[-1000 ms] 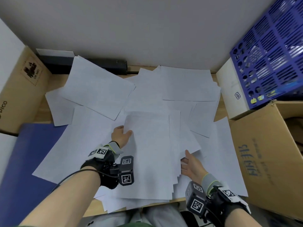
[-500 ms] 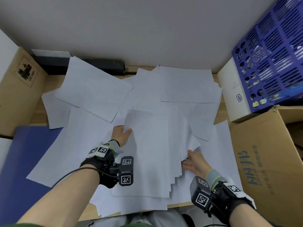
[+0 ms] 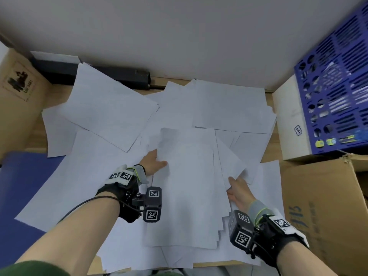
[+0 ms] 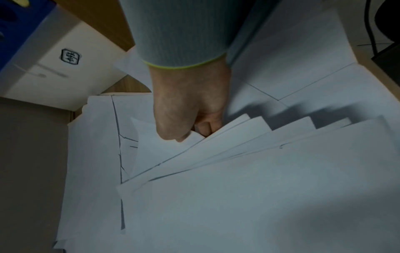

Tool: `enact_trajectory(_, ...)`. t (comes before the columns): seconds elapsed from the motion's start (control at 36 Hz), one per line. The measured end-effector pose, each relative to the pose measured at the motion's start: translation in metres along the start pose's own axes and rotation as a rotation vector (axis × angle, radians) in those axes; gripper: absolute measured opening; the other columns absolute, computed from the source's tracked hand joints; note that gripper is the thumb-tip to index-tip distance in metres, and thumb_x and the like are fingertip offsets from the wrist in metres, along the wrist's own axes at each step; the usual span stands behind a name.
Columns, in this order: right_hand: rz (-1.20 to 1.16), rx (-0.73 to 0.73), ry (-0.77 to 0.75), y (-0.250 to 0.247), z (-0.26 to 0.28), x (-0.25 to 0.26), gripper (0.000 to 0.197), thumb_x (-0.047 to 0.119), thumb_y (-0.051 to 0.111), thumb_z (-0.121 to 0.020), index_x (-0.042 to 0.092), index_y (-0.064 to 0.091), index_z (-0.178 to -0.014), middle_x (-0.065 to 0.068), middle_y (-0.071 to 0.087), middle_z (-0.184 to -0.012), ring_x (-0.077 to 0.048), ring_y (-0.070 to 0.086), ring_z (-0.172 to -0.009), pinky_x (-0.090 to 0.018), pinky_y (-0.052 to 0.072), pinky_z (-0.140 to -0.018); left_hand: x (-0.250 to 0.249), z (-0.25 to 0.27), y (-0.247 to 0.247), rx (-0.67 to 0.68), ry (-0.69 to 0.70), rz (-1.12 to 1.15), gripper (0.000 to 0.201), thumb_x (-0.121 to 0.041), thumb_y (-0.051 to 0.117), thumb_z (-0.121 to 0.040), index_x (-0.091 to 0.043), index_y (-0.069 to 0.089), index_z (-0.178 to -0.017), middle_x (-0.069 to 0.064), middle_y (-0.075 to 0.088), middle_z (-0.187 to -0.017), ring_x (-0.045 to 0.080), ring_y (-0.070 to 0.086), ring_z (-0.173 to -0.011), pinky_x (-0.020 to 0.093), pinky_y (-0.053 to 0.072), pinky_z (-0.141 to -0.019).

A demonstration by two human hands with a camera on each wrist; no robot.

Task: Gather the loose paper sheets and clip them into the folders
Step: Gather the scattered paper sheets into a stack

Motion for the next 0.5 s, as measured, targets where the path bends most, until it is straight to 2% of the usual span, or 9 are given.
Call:
enact_trajectory(0.06, 0.038, -0.003, 0.013, -0.001, -0.003, 0.002, 0.017, 0.011, 0.032, -0.101, 0.016, 0.047, -0.107, -0.007, 0.058, -0.084, -0.020, 0.055, -0.068, -0.031, 0.052, -0.064, -0.008, -0.004, 0.004, 0.029, 0.016, -0.036, 0.042, -0.017, 0.055, -0.089, -0.015, 0.050, -0.131, 0.008, 0.061, -0.124, 0.029, 0.058, -0.112, 0.042, 0.047, -0.098)
enact_trajectory(0.11, 0.072, -0.007, 0.042, -0.004, -0.010, 0.003, 0.013, 0.010, 0.034, -0.100, 0.015, 0.045, -0.098, -0.008, 0.051, -0.079, -0.021, 0.050, -0.064, -0.032, 0.048, -0.063, -0.014, -0.009, 0.006, 0.046, 0.036, -0.074, 0.040, -0.018, 0.051, -0.092, -0.015, 0.048, -0.133, 0.007, 0.060, -0.125, 0.028, 0.057, -0.112, 0.036, 0.046, -0.094)
enact_trajectory(0.17, 0.097, -0.021, 0.055, -0.009, -0.013, 0.006, 0.010, 0.009, 0.037, -0.098, 0.009, 0.044, -0.106, -0.011, 0.047, -0.078, -0.021, 0.046, -0.062, -0.031, 0.047, -0.060, -0.019, -0.011, 0.005, 0.048, 0.049, -0.112, 0.040, -0.018, 0.046, -0.095, -0.013, 0.046, -0.135, 0.008, 0.058, -0.127, 0.028, 0.055, -0.113, 0.032, 0.043, -0.090)
enact_trajectory(0.25, 0.109, -0.006, 0.056, -0.014, -0.018, 0.014, 0.018, 0.007, 0.041, -0.097, 0.004, 0.049, -0.113, -0.023, 0.060, -0.100, -0.032, 0.061, -0.081, -0.040, 0.055, -0.072, -0.023, -0.015, 0.002, 0.032, 0.059, -0.108, 0.038, -0.013, 0.044, -0.096, -0.010, 0.046, -0.134, 0.008, 0.058, -0.121, 0.026, 0.054, -0.108, 0.030, 0.040, -0.087)
enact_trajectory(0.31, 0.132, 0.011, 0.053, -0.014, -0.016, 0.021, 0.017, 0.006, 0.042, -0.097, 0.007, 0.050, -0.112, -0.026, 0.063, -0.110, -0.039, 0.063, -0.098, -0.046, 0.056, -0.079, -0.024, -0.016, 0.001, 0.037, 0.049, -0.078, 0.037, -0.009, 0.044, -0.094, -0.010, 0.048, -0.131, 0.007, 0.058, -0.113, 0.026, 0.055, -0.103, 0.029, 0.040, -0.084)
enact_trajectory(0.33, 0.145, 0.023, 0.048, -0.013, -0.015, 0.024, 0.016, 0.006, 0.042, -0.097, 0.009, 0.051, -0.111, -0.024, 0.064, -0.110, -0.040, 0.063, -0.101, -0.047, 0.056, -0.079, -0.024, -0.017, 0.001, 0.049, 0.037, -0.056, 0.036, -0.008, 0.045, -0.093, -0.010, 0.049, -0.129, 0.007, 0.058, -0.110, 0.028, 0.057, -0.102, 0.030, 0.042, -0.082)
enact_trajectory(0.42, 0.190, 0.066, 0.021, -0.009, -0.014, 0.034, 0.012, 0.009, 0.047, -0.097, 0.014, 0.057, -0.098, -0.018, 0.069, -0.095, -0.036, 0.066, -0.087, -0.044, 0.058, -0.073, -0.025, -0.017, 0.005, 0.101, 0.007, 0.011, 0.038, -0.003, 0.046, -0.091, -0.010, 0.050, -0.128, 0.007, 0.058, -0.109, 0.025, 0.056, -0.097, 0.031, 0.043, -0.080)
enact_trajectory(0.5, 0.240, 0.073, -0.034, -0.002, -0.014, 0.045, 0.010, 0.009, 0.052, -0.093, 0.008, 0.062, -0.091, -0.017, 0.065, -0.079, -0.030, 0.061, -0.069, -0.043, 0.053, -0.071, -0.028, -0.017, 0.009, 0.116, -0.016, 0.071, 0.045, -0.004, 0.048, -0.090, -0.015, 0.047, -0.133, 0.007, 0.058, -0.115, 0.024, 0.055, -0.099, 0.032, 0.045, -0.083)
Point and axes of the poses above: each hand's wrist, its own z-axis away from the middle knuckle, its own y-axis out of the palm, x = y × z, the point moved 6 cm from there along -z, towards the middle knuckle
